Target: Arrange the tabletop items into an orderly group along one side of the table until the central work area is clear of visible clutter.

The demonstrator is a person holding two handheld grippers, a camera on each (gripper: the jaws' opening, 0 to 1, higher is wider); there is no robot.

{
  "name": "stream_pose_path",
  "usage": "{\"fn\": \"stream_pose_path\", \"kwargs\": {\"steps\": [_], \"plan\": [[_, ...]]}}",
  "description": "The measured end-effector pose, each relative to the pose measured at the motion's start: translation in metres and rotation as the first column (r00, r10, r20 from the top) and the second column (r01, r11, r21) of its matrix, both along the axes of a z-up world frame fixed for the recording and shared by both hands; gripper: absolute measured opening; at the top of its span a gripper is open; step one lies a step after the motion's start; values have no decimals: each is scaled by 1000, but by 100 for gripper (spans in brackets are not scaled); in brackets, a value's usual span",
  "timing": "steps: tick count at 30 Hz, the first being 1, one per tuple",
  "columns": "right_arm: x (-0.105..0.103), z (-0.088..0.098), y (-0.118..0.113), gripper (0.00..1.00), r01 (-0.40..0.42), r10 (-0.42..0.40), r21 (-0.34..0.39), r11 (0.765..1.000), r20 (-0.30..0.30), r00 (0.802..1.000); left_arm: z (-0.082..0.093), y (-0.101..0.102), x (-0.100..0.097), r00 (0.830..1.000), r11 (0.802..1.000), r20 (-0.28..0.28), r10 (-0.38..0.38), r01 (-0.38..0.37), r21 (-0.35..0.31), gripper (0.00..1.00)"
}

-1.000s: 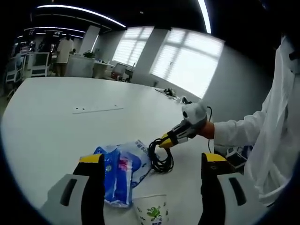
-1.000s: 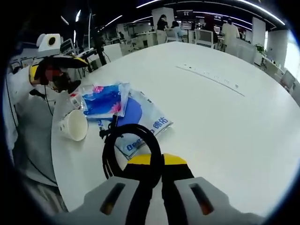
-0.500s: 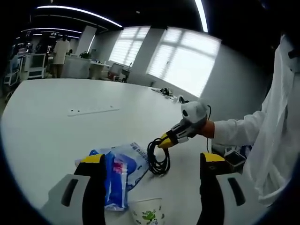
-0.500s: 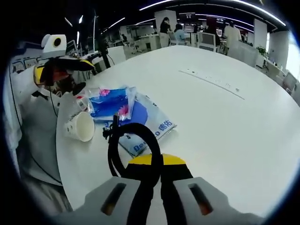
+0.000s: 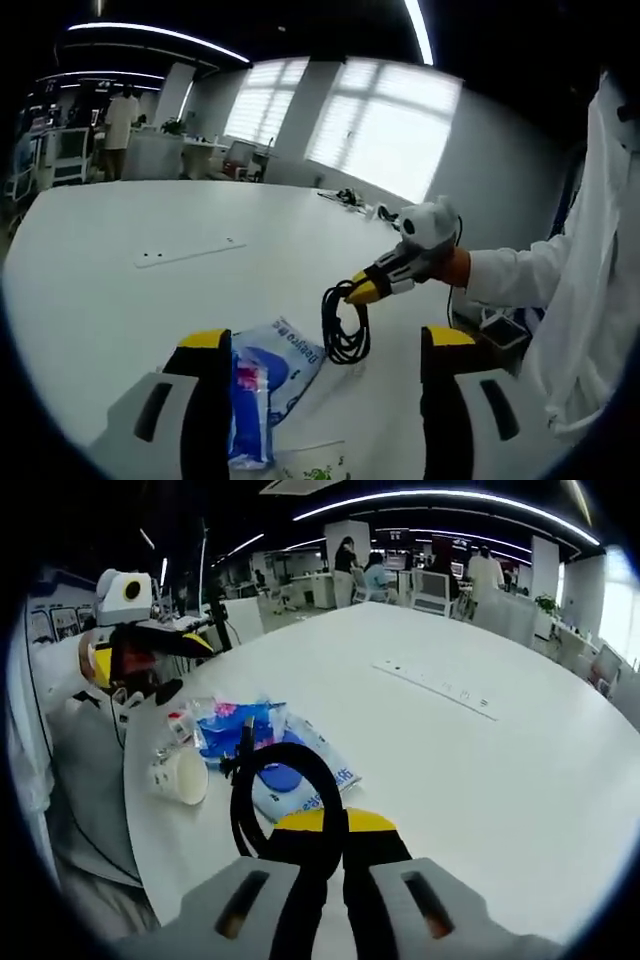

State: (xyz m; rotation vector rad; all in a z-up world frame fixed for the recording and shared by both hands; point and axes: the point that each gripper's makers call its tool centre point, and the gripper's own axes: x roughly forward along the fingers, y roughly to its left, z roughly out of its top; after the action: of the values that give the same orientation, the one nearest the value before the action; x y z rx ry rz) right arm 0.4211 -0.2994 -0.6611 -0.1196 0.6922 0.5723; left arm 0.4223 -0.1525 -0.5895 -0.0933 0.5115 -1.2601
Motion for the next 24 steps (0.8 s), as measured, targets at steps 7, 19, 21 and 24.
{"fn": "stream_pose_path", "kwargs": {"steps": [7,19,21,24], "plan": [[2,22,-7,0,33,-34,13,999,44,998,10,-14,2,998,999,54,-33,32,26,75],[-1,46,-11,0,55,-56,20,998,98,994,23,-53,1,987,993,114,-109,104,50,68],[-1,49,-12,0,56,-58,21,998,102,993,23,-58,0,985,992,121,-122,115,59,66],[-3,54,-12,0,60,-62,27,998,113,992,22,-66,1,983,989,128,-134,125,73,60]]}}
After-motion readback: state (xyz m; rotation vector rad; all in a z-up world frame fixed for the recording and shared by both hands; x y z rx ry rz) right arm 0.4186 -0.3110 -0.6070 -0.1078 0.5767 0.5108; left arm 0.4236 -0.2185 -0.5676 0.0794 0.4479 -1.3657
